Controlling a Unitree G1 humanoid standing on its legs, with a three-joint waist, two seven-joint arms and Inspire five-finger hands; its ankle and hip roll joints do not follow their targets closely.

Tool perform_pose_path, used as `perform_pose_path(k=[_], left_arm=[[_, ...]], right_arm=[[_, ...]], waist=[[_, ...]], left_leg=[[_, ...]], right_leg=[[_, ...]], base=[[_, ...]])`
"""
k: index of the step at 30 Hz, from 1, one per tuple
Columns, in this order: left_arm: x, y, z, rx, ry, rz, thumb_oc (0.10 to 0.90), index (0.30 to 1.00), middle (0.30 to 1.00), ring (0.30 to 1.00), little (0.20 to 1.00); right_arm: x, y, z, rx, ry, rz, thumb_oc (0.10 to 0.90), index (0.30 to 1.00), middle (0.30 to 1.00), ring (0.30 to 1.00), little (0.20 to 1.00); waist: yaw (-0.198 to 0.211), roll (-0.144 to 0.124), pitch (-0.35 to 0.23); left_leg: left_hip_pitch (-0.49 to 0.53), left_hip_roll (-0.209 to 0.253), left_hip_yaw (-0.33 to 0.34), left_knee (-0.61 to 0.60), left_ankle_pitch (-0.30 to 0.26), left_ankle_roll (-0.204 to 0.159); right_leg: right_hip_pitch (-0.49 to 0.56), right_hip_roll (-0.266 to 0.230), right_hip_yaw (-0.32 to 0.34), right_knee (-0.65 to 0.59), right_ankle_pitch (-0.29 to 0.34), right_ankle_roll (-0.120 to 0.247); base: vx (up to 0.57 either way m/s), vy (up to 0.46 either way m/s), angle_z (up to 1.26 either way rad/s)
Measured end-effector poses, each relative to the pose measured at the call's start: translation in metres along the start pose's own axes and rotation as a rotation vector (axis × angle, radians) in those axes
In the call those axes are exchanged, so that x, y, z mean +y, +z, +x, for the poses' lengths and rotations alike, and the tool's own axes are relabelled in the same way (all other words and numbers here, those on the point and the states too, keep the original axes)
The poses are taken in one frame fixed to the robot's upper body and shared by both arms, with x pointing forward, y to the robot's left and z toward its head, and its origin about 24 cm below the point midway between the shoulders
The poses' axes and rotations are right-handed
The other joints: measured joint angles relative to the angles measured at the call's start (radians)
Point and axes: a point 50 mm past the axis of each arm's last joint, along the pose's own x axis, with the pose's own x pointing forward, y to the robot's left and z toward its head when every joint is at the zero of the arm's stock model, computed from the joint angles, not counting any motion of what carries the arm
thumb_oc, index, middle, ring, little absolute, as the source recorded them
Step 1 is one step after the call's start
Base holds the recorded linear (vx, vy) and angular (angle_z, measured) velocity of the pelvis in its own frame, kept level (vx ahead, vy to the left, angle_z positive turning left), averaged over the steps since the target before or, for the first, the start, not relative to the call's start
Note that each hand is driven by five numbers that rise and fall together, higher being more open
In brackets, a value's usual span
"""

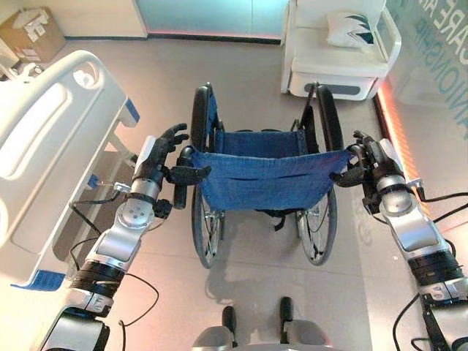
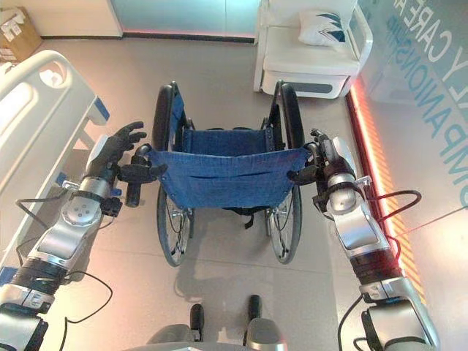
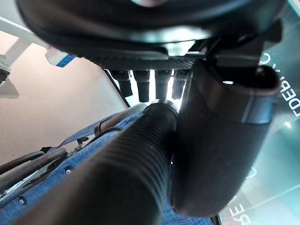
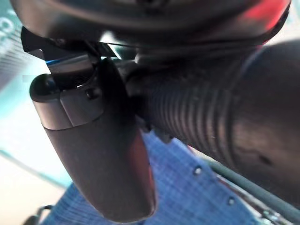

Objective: Push the wheelchair next to the bed

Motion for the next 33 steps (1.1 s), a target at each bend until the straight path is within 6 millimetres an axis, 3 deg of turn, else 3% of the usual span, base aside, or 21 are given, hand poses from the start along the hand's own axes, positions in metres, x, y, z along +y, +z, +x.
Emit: perform_pose_path(k=[6, 11, 17, 33], left_arm=[[-0.004, 0.011, 0.012, -0.001, -0.054, 0.072, 0.800, 0.900, 0.900, 0.900, 0.900], [0.007, 0.014, 0.020, 0.055, -0.089, 0.341, 0.800, 0.900, 0.900, 0.900, 0.900], [0.011, 0.035, 0.034, 0.095, -0.160, 0.546, 0.800, 0.900, 0.900, 0.900, 0.900], [0.027, 0.050, 0.053, 0.302, -0.312, 0.697, 0.800, 0.900, 0.900, 0.900, 0.900]], right_arm=[[-0.005, 0.003, 0.016, 0.116, 0.027, -0.006, 0.800, 0.900, 0.900, 0.900, 0.900], [-0.010, 0.006, 0.021, 0.157, 0.024, -0.013, 0.800, 0.900, 0.900, 0.900, 0.900], [-0.019, 0.007, 0.023, 0.175, 0.021, -0.052, 0.800, 0.900, 0.900, 0.900, 0.900], [-0.010, 0.021, 0.026, 0.149, 0.086, -0.001, 0.800, 0.900, 0.900, 0.900, 0.900]], waist=[[0.011, -0.018, -0.001], [0.014, -0.018, -0.001], [0.011, -0.015, 0.001], [-0.007, -0.010, 0.000]], left_leg=[[0.000, -0.002, -0.003, 0.008, -0.001, -0.001], [-0.012, -0.001, -0.013, 0.023, -0.001, 0.003], [-0.031, -0.004, -0.033, 0.038, -0.001, 0.003], [-0.063, -0.003, -0.039, 0.078, -0.007, -0.004]], right_leg=[[0.005, -0.002, -0.004, 0.001, 0.000, 0.000], [0.007, -0.003, -0.012, 0.000, 0.000, 0.000], [0.006, -0.006, -0.030, -0.001, 0.001, -0.002], [-0.010, -0.005, -0.030, 0.000, 0.011, -0.011]], base=[[0.00, -0.037, 0.04], [-0.01, -0.031, 0.06], [-0.01, -0.010, 0.09], [0.00, -0.018, 0.00]])
